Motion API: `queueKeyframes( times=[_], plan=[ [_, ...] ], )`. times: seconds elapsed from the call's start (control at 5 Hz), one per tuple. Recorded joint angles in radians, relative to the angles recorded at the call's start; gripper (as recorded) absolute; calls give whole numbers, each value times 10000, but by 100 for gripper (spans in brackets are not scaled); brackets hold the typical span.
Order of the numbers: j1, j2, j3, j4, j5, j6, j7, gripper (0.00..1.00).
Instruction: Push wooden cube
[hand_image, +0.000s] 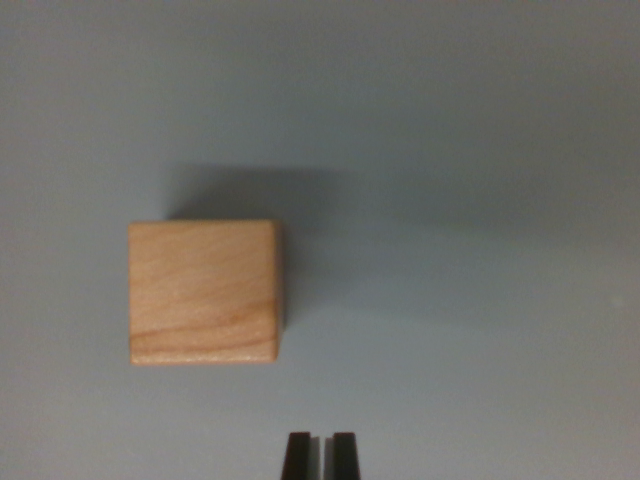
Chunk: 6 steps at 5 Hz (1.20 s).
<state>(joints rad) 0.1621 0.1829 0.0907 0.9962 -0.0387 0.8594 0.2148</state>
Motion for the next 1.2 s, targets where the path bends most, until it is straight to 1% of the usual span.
queueKeyframes(
  times=[0.2,0.4,0.6,0.8,1.0,1.2],
  plan=[
    [0,0,0,0,0,0,0,0],
    [75,106,72,-324,-1,-379,95,0],
    [75,106,72,-324,-1,-379,95,0],
    [143,202,137,-620,-1,-726,182,0],
    [143,202,137,-620,-1,-726,182,0],
    [203,287,194,-878,-2,-1029,257,0]
  ],
)
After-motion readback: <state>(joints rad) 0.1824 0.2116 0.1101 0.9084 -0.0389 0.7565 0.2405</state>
